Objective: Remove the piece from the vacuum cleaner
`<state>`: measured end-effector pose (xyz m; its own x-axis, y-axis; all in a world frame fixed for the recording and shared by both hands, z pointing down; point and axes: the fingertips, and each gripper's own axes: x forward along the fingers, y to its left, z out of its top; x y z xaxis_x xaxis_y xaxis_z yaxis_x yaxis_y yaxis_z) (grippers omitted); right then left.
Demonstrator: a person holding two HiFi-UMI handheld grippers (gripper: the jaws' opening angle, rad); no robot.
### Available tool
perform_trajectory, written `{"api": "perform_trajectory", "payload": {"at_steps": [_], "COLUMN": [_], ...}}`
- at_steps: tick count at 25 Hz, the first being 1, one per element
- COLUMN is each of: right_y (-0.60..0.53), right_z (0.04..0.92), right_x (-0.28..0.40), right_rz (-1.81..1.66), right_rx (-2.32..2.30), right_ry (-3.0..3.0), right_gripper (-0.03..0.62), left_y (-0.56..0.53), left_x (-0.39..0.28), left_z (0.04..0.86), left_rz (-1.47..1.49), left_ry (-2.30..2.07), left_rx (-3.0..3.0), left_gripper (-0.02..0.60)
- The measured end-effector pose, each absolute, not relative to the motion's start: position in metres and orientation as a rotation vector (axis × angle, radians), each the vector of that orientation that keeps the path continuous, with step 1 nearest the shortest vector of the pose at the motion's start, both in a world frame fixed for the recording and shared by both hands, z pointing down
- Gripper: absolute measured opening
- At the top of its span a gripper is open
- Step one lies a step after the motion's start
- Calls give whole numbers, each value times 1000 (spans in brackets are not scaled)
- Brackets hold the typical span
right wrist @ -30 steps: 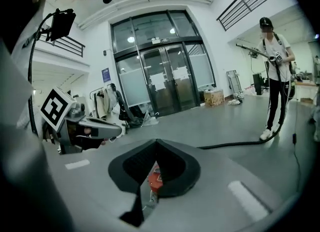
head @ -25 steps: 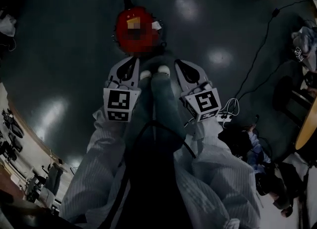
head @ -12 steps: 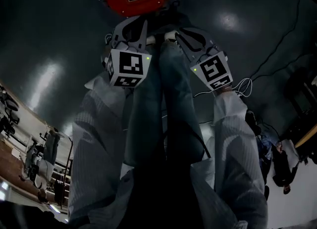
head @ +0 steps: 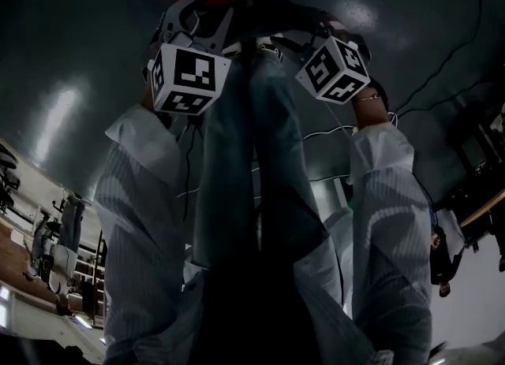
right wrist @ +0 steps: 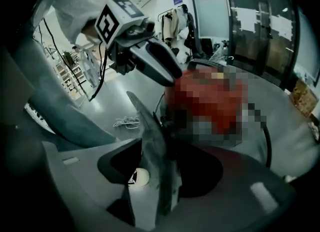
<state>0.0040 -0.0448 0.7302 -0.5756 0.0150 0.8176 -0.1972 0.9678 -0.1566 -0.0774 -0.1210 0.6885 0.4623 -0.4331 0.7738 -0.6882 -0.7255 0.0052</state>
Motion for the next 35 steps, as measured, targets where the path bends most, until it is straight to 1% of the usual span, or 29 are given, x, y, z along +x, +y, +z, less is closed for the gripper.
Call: {"api": "perform_trajectory", "payload": {"at_steps": [8,9,12,16,22,35], "right_y": [-38,-35,-27,-23,-22,-7], "right_z": [746,746,747,745,745,748], "right_x": [10,10,9,4,3,-1], "right_rz": [188,165,109,116,121,90], "right_rx": [10,-11,-40,-16,-1,-65], "right_ry": [-2099,-2089,-2067,-2056,-2047,-2035], "right_gripper": [186,133,74,48,35,44], "left_y": [-124,-124,-124,-123,-126,-129], "left_x": [-73,-73,-76,-79,-78,-84], "left_z": [688,688,688,689,692,696], "left_rz": [1134,1132,1132,1131,1151,1168], "left_ry": [-1071,-1079,-1083,-1095,-1115,-1120], "left_rx": [2396,2384,2370,2372,2342,2322], "left_gripper": [133,133,133,133,135,135]}}
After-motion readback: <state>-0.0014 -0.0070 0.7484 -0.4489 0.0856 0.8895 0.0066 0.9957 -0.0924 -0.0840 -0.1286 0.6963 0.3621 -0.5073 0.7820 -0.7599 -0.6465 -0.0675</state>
